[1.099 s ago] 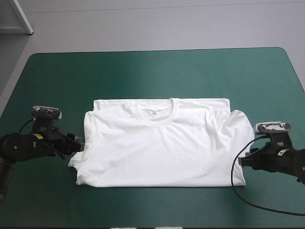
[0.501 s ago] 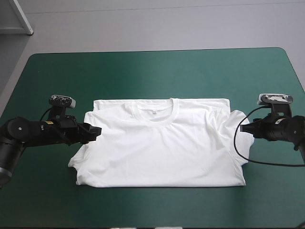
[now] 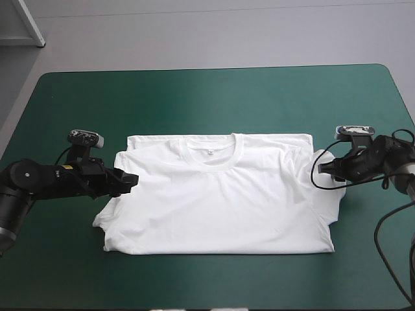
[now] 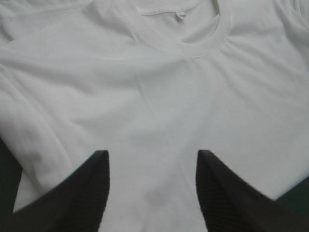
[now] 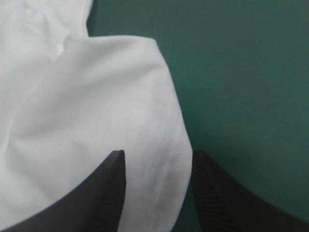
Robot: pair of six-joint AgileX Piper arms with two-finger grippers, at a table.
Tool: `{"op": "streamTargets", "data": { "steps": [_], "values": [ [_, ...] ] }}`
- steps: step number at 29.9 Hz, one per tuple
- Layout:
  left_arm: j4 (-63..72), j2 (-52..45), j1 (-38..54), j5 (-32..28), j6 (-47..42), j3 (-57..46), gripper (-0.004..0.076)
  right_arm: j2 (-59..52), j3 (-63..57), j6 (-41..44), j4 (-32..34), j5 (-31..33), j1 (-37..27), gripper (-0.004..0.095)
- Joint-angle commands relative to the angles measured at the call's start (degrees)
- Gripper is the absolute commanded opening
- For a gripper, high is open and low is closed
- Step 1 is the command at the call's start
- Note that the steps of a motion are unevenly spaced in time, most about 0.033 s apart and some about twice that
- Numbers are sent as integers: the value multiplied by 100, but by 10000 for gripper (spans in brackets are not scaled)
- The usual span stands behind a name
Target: Fold the cloth
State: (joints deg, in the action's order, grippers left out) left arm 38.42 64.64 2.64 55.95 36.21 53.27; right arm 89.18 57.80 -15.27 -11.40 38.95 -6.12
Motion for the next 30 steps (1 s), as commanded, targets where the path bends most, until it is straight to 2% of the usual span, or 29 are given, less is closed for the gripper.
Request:
{"op": "streamTargets", "data": {
  "steps": [1,6,7,9,11,12,18,24,30],
  "values": [
    [286,-95,2,-94,13,164,399,73,182,-171,8,-196,-45,414],
    [286,-95,2,-94,13,164,399,365,182,-232,8,-199,-45,407],
    [286,-95,2,-94,13,164,399,389,190,-275,8,-145,-45,375],
    [286,-95,2,-94,13,164,399,391,190,-314,8,-80,-45,228],
    [276,-95,2,-94,23,164,399,391,190,-314,8,-80,-45,17],
    [282,-95,2,-94,23,164,399,391,190,-299,8,-80,-45,-10],
    [282,-95,2,-94,23,164,399,180,218,-250,8,-102,-45,-9],
    [282,-95,2,-142,23,164,399,-702,218,-226,-126,-10,-34,-9],
    [273,-95,2,-224,23,164,398,-1133,218,-791,-955,485,104,-9]
  ]
}}
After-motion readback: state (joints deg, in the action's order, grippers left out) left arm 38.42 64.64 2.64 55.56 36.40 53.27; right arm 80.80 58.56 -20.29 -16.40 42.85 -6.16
